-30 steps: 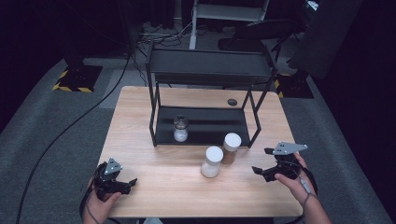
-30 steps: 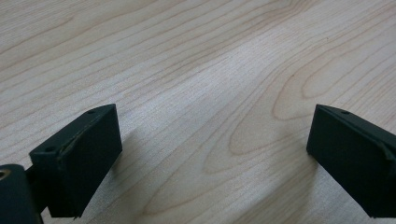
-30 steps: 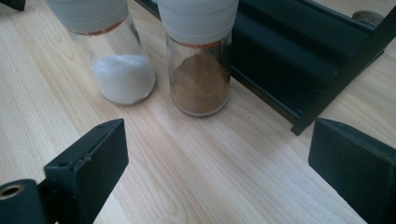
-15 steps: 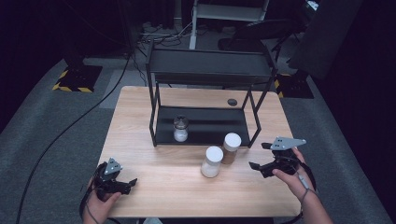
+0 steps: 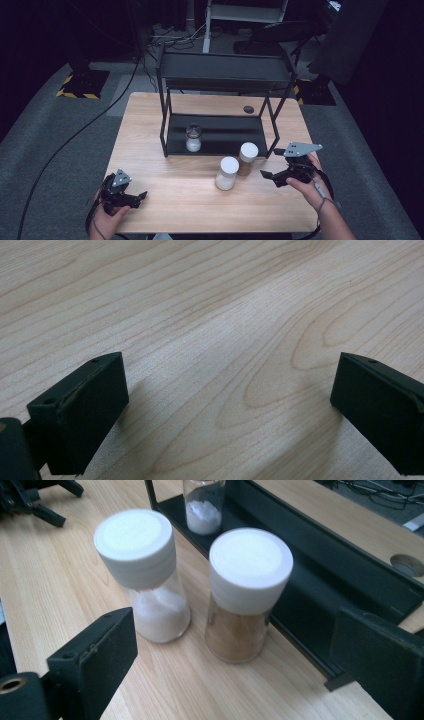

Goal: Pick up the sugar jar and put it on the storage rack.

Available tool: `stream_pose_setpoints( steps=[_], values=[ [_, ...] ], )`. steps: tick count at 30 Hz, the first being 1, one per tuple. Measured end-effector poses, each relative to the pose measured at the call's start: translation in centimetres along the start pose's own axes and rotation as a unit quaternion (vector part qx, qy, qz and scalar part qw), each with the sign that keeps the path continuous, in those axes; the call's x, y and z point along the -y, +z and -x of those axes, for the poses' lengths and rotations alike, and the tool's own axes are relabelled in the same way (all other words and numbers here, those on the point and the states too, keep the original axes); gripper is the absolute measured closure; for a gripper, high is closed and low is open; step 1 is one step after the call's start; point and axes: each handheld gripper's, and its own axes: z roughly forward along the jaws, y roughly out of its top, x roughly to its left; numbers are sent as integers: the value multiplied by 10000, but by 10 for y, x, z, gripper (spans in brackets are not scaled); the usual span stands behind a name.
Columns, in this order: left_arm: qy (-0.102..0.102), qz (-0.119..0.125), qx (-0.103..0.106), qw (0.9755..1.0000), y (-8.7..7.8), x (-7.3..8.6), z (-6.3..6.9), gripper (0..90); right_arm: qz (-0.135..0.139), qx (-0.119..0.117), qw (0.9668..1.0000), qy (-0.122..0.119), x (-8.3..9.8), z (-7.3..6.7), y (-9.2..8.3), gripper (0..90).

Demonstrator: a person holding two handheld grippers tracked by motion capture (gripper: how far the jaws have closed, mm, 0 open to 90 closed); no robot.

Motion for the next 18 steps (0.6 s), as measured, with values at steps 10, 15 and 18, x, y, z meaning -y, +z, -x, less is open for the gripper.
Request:
stream_pose_setpoints(
  steps=[10, 15, 18],
  values=[
    [-1, 1, -1, 10000, 0, 0, 0, 15, 67, -155, 9997, -175, -20, -4, 10, 49],
    [-3, 2, -2, 10000, 0, 0, 0, 15, 76, -228, 9994, -252, -28, -6, 17, 49],
    [-4, 1, -3, 10000, 0, 0, 0, 15, 77, -265, 9992, -278, -32, -7, 21, 49]
  ],
)
